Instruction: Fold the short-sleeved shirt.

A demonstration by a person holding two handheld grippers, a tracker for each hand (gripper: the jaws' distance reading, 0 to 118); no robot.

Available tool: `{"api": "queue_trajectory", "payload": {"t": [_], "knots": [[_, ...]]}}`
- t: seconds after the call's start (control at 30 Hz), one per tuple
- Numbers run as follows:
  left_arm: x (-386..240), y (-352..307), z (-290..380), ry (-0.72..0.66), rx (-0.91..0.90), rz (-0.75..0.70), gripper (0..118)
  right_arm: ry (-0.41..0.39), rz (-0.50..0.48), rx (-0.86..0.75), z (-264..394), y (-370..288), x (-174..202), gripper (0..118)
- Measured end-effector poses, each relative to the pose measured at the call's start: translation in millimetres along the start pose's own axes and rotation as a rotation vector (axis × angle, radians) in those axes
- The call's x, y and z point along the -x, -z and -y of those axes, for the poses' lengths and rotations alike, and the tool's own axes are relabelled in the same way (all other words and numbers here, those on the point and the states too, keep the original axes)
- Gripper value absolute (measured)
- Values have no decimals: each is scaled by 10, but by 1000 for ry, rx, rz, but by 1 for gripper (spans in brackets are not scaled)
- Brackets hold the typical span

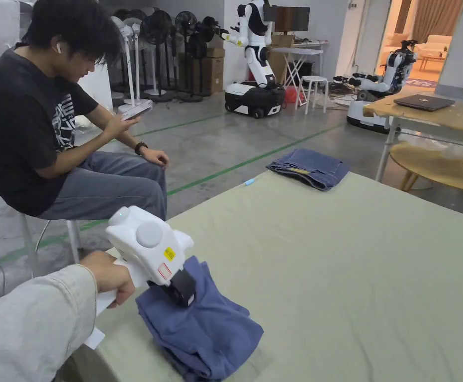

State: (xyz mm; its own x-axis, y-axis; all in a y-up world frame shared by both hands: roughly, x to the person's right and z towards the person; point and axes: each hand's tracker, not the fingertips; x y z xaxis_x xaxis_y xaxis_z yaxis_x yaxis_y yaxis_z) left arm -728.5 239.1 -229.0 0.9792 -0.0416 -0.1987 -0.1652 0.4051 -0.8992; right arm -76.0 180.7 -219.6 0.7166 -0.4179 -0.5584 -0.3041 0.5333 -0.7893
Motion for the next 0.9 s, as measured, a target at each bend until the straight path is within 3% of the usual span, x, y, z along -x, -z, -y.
{"api": "queue_trajectory", "payload": {"t": [0.1, 0.17, 0.23, 0.27, 0.3, 0.33, 0.57, 0.7, 0.77, 0.9], "knots": [[-71, -420, -84, -70, -183, -158, 82, -56, 58, -27, -186, -11, 30, 0], [-432, -792, -56, -26, -276, -239, 82, -117, 120, -58, -311, -50, 72, 0], [-753, -1050, -76, 29, -347, -311, 81, -127, 133, -98, -460, -159, 137, 0], [-942, -1219, -59, 50, -424, -310, 68, -140, 122, -141, -570, -288, 249, 0], [-1155, -1411, -35, 66, -507, -303, 20, -157, 126, -176, -651, -397, 313, 0], [-1418, -1583, -17, 70, -581, -284, 0, -178, 138, -220, -747, -530, 392, 0], [-3138, -2778, 229, 126, -1042, -136, 0, -277, 283, -592, -1189, -1711, 876, 0], [-3928, -3277, 408, 43, -1164, -49, 0, -278, 409, -807, -1247, -2429, 1021, 0], [-4260, -3404, 500, 20, -1184, 28, 0, -261, 514, -889, -1190, -2760, 1014, 0], [-4748, -3471, 657, 50, -1205, 22, 0, -165, 598, -1006, -906, -3232, 815, 0]]}}
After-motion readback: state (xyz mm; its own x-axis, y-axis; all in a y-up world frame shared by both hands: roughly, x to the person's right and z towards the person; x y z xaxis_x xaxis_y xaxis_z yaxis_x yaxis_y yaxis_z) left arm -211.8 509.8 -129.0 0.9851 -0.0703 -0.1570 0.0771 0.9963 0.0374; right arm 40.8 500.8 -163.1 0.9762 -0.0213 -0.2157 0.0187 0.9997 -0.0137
